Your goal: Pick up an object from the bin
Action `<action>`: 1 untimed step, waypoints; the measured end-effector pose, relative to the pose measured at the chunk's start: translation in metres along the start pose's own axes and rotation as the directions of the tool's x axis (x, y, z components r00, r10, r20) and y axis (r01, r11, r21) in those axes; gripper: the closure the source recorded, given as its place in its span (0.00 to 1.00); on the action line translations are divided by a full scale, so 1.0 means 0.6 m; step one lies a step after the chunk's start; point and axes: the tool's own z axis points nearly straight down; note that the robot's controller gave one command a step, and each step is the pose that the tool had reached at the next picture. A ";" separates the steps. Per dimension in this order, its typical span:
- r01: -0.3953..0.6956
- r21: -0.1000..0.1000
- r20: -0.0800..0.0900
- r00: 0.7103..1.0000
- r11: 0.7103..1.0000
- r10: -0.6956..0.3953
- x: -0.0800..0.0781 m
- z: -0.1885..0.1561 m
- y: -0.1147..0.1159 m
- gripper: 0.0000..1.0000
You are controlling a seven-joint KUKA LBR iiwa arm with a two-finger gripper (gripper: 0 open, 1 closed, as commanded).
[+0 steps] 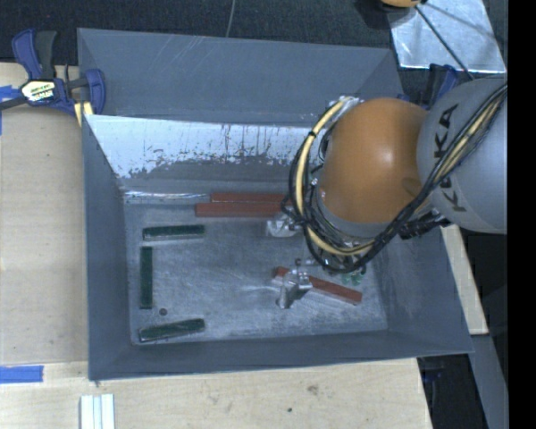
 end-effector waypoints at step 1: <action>-0.002 -0.001 0.008 1.000 1.000 0.002 -0.003 -0.006 0.000 0.00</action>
Offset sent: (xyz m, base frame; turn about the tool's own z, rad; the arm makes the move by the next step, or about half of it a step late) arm 0.0116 -0.0726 -0.1136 -0.0676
